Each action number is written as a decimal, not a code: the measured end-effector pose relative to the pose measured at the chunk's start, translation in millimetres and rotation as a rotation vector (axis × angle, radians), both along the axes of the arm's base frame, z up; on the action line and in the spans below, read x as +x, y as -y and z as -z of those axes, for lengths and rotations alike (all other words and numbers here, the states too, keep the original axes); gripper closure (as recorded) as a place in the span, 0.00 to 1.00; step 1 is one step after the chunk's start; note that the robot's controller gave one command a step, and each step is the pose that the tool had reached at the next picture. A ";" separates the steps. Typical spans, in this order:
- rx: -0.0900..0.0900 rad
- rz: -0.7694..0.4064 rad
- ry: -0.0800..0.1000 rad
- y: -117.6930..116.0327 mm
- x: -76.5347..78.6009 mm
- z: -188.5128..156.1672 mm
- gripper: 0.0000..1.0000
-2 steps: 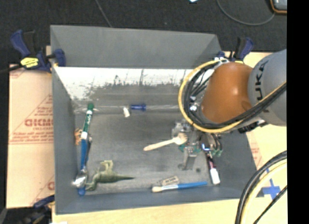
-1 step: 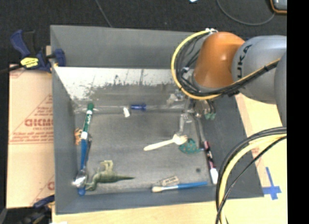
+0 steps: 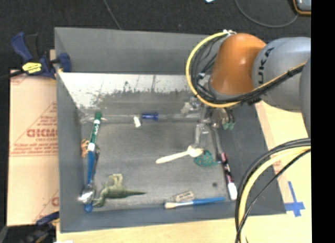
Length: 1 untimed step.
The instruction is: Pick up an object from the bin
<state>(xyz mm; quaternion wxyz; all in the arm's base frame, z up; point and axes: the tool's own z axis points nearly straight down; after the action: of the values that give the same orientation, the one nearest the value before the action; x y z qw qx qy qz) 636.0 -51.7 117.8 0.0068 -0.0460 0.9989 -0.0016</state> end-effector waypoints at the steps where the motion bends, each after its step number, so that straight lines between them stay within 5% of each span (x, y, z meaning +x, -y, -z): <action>1: -0.003 -0.099 0.009 14.0 2.5 -12.0 0.00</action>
Offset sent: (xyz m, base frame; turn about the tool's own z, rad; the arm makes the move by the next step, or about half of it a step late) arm -0.0798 0.0529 -0.0116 -0.1296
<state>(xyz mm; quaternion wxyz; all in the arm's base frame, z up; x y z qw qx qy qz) 638.4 -65.7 129.8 0.0115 -0.0953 0.9954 -0.0032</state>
